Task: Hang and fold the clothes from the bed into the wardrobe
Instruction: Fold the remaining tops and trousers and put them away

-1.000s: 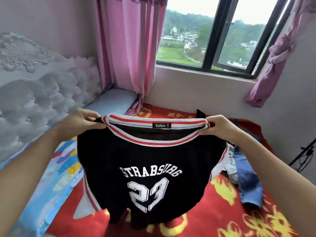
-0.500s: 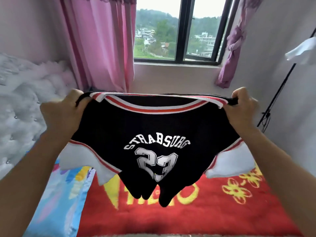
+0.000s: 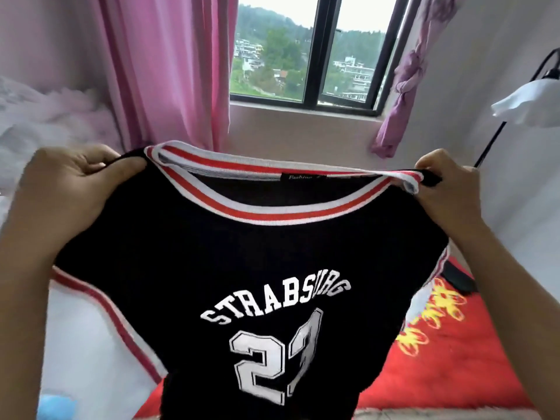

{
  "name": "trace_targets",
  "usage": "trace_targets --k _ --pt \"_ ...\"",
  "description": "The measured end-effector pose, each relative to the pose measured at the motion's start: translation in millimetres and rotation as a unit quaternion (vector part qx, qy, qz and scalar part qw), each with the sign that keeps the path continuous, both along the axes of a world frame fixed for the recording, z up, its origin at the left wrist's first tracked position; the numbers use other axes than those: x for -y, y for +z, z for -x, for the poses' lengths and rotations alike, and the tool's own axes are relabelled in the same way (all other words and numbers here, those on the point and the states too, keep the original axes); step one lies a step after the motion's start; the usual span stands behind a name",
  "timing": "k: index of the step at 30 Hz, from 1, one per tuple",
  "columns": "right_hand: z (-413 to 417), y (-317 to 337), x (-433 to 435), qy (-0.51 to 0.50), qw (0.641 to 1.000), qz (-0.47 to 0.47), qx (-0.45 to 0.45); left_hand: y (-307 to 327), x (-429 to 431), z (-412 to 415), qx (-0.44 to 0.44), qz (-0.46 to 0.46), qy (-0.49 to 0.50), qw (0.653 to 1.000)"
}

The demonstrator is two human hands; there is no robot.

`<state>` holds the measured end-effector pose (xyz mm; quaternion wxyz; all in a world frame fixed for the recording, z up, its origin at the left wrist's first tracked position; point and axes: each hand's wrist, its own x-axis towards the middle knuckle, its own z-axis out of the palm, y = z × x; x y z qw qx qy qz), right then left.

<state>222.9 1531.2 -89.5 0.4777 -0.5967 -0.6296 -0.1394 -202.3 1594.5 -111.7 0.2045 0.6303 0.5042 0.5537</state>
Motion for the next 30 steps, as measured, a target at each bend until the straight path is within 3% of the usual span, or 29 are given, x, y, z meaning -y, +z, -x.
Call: trace_targets --k 5,9,13,16,19,21,24,28,30 --pt "-32.2 -34.5 -27.5 0.130 0.960 0.238 0.069 -56.0 -26.5 -20.6 -0.070 0.024 -0.009 0.997" --pt "-57.9 -74.8 -72.9 0.192 0.917 0.349 0.023 -92.9 -58.9 -44.1 -0.162 0.026 0.025 0.986" --pt "-74.1 -117.6 -158.6 0.190 0.897 0.397 -0.033 -127.5 -125.6 -69.1 -0.228 0.002 0.058 0.972" --pt "-78.4 -155.2 -254.8 0.123 0.921 0.359 -0.091 -145.5 -206.7 -101.7 -0.256 -0.016 0.093 0.962" --pt "-77.4 -196.5 -345.4 0.008 0.941 0.330 -0.068 -169.5 -296.9 -131.4 -0.295 0.060 0.156 0.941" --pt "-76.8 -232.8 -388.0 -0.047 0.910 0.412 -0.005 -199.3 -338.1 -148.1 -0.336 0.215 0.187 0.898" --pt "-77.6 -310.3 -397.5 -0.022 0.845 0.534 0.014 -277.4 -338.8 -167.8 -0.352 0.370 0.151 0.846" --pt "-86.6 -430.8 -320.8 -0.029 0.747 0.663 -0.036 -400.1 -257.0 -178.4 -0.387 0.512 0.076 0.763" --pt "-90.5 -477.3 -273.5 -0.061 0.692 0.715 -0.076 -448.6 -211.8 -180.1 -0.355 0.595 0.079 0.716"
